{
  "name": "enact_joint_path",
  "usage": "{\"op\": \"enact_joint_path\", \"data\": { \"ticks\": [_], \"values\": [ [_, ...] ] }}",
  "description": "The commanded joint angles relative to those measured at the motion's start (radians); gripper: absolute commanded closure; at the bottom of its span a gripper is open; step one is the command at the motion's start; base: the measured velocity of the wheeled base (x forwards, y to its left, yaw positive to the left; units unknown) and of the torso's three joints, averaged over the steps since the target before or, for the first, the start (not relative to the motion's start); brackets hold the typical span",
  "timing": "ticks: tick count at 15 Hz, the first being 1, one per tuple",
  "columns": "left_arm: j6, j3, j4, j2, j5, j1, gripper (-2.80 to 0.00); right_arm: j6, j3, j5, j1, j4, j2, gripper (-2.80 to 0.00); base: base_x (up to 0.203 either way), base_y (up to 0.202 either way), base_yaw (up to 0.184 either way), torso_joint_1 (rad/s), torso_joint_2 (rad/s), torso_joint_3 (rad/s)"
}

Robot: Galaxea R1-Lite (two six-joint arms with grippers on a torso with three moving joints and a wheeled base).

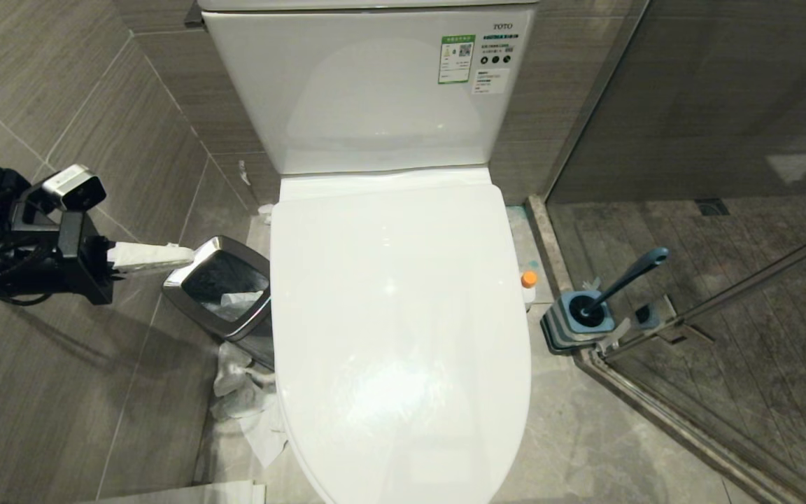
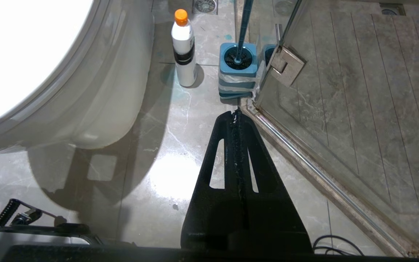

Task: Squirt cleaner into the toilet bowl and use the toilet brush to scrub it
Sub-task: Use the left hand to lift the toilet lid slightly

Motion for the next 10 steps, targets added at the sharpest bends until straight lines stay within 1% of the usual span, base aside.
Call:
{"op": "enact_joint_path", "data": {
  "ticks": [1, 3, 5, 6, 7, 8, 10],
  "values": [
    [0.004, 0.009, 0.002, -0.009, -0.008, 0.000, 0.00, 0.000, 0.000, 0.000, 0.000, 0.000, 0.002, 0.00, 0.000, 0.000, 0.000, 0.000, 0.00, 0.000],
    [0.029, 0.028, 0.002, -0.009, -0.008, 0.000, 0.00, 0.000, 0.000, 0.000, 0.000, 0.000, 0.002, 0.00, 0.000, 0.000, 0.000, 0.000, 0.00, 0.000],
    [0.088, 0.067, 0.001, -0.009, -0.008, 0.000, 0.00, 0.000, 0.000, 0.000, 0.001, 0.000, 0.002, 0.00, 0.000, 0.000, 0.000, 0.000, 0.00, 0.000],
    [0.108, 0.089, 0.000, -0.008, -0.013, 0.000, -2.80, 0.000, 0.000, 0.000, 0.000, 0.000, 0.002, 0.00, 0.000, 0.000, 0.000, 0.000, 0.00, 0.000],
    [0.130, 0.111, -0.002, -0.008, -0.030, 0.001, -2.80, 0.000, 0.000, 0.000, 0.000, 0.000, 0.002, 0.00, 0.000, 0.000, 0.000, 0.000, 0.00, 0.000],
    [0.168, 0.138, -0.008, -0.009, -0.038, 0.002, -2.80, 0.000, 0.000, 0.000, 0.000, 0.000, 0.002, 0.00, 0.000, 0.000, 0.000, 0.000, 0.00, 0.000],
    [0.274, 0.215, -0.040, -0.007, -0.042, 0.000, -2.80, 0.000, 0.000, 0.000, 0.001, 0.000, 0.002, 0.00, 0.000, 0.000, 0.000, 0.000, 0.00, 0.000]
  ]
}}
